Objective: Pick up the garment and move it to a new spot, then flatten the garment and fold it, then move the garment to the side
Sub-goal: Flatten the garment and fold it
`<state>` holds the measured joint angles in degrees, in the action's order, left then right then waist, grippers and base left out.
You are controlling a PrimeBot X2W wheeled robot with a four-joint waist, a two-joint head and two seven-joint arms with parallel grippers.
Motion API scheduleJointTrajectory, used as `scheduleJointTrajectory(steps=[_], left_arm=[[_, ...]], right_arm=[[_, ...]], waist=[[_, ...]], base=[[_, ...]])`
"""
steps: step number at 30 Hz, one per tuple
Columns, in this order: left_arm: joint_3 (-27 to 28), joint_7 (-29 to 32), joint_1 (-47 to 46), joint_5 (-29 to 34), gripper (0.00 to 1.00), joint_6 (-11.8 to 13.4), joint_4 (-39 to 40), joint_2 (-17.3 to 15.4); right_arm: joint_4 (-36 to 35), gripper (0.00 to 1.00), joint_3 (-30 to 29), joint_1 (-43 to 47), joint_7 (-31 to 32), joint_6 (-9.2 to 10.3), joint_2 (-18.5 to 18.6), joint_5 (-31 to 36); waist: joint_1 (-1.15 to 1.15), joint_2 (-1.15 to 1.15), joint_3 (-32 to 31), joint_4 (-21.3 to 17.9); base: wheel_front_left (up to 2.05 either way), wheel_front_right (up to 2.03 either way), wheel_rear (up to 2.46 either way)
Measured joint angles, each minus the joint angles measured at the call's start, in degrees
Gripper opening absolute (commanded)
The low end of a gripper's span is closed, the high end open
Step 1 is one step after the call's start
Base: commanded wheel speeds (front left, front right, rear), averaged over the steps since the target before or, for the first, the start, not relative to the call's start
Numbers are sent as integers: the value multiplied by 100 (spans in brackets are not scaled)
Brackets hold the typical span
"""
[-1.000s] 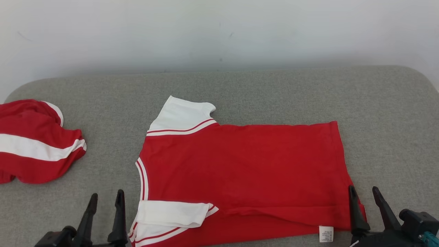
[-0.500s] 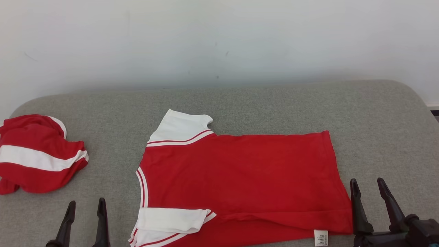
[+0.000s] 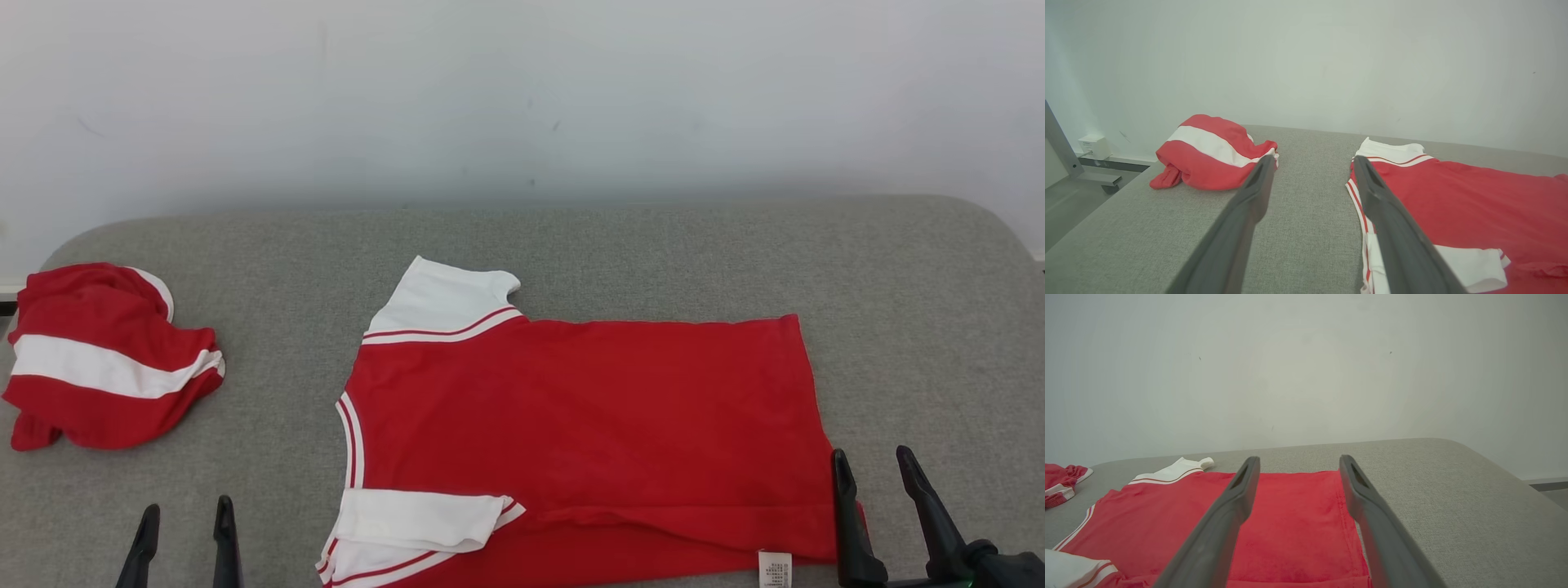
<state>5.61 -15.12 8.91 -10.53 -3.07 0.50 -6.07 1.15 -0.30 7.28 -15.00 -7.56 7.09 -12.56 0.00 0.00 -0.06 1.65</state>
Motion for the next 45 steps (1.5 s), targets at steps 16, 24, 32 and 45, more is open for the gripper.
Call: scheduleJointTrajectory(steps=[16, 24, 32, 45], left_arm=[[-118, 0, -853, 10, 100, -310, -327, -213], [-714, 493, -2828, -311, 100, -417, -866, -989], [-1874, 1224, -4830, -1332, 100, -444, -1695, -1813], [-3891, 1769, -6841, -2539, 100, -444, -3322, -2319]], right_arm=[[423, 100, -229, -586, 77, 0, 122, -145], [989, 100, -341, -2125, 993, 0, 471, -166], [1937, 100, -113, -3938, 1924, 1, 660, -186], [3338, 100, 587, -5332, 2558, 1, 514, -410]], waist=[[0, 1, 226, -48], [2, 1, 740, -137], [3, 2, 1525, -298], [2, 2, 2547, -627]], base=[[0, 0, 0], [0, 0, 0], [0, 0, 0], [0, 0, 0]])
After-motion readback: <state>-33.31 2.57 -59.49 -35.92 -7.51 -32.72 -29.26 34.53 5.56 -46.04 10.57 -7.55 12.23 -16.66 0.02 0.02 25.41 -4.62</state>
